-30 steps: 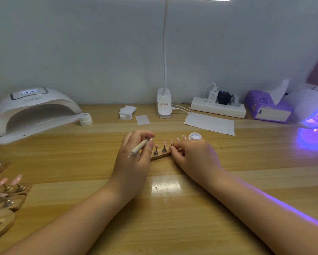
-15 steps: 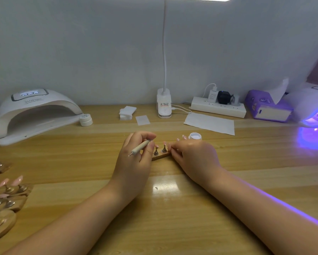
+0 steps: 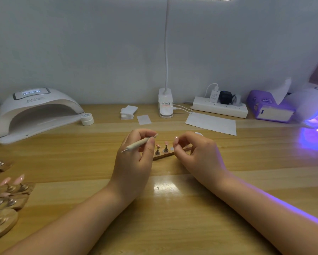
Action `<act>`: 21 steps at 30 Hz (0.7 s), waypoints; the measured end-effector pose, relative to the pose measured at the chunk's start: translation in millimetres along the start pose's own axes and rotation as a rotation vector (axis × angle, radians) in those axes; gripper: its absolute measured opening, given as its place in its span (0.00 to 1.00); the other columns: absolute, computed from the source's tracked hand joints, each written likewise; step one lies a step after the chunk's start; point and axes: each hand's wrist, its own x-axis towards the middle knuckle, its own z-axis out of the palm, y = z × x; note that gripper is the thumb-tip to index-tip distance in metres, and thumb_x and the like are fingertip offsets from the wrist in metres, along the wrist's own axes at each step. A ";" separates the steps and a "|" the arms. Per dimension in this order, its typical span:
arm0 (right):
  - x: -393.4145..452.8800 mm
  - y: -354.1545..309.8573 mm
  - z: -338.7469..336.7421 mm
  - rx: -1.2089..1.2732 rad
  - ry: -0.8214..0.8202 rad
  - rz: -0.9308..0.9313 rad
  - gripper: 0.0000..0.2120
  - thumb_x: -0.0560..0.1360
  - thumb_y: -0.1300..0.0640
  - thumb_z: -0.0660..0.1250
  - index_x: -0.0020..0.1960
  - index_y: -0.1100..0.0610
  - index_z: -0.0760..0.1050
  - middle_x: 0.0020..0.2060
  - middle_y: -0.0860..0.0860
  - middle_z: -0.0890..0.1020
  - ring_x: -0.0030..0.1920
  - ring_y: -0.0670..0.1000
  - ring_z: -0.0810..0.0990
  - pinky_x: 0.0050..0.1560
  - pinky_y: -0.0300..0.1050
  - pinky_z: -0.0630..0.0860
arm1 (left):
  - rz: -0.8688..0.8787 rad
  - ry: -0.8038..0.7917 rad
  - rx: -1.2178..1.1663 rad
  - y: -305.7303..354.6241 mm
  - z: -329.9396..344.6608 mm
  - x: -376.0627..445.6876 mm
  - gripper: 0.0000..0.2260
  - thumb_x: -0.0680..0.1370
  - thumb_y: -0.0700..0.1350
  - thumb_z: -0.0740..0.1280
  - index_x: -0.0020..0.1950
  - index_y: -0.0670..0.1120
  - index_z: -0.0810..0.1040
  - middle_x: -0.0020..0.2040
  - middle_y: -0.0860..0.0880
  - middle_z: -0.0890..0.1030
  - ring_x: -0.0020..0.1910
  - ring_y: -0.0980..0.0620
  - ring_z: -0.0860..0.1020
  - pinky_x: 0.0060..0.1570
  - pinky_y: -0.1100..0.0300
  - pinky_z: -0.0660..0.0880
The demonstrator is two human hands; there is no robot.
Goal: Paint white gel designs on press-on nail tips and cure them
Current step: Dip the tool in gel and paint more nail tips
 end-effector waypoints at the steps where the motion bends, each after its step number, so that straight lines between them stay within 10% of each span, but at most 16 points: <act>1: -0.1 0.4 0.0 0.018 0.007 -0.006 0.05 0.76 0.55 0.68 0.45 0.56 0.80 0.38 0.44 0.81 0.39 0.44 0.78 0.40 0.48 0.76 | 0.004 0.008 -0.031 1.1 -0.5 -0.4 0.04 0.80 0.44 0.63 0.50 0.54 0.75 0.42 0.52 0.80 0.40 0.59 0.78 0.38 0.69 0.71; 6: -0.7 2.6 -0.8 0.094 -0.003 -0.061 0.03 0.75 0.57 0.70 0.45 0.55 0.81 0.37 0.42 0.81 0.37 0.38 0.77 0.36 0.33 0.73 | 0.049 0.019 -0.172 9.0 -2.5 -2.6 0.04 0.78 0.45 0.62 0.50 0.54 0.75 0.44 0.51 0.81 0.42 0.56 0.80 0.41 0.61 0.78; 21: 0.8 7.4 -0.3 0.120 0.000 -0.083 0.04 0.75 0.60 0.70 0.49 0.53 0.82 0.39 0.38 0.80 0.38 0.37 0.77 0.38 0.30 0.71 | 0.124 -0.004 -0.184 12.9 -2.0 -3.8 0.05 0.78 0.50 0.62 0.49 0.52 0.76 0.40 0.50 0.81 0.41 0.53 0.81 0.40 0.58 0.78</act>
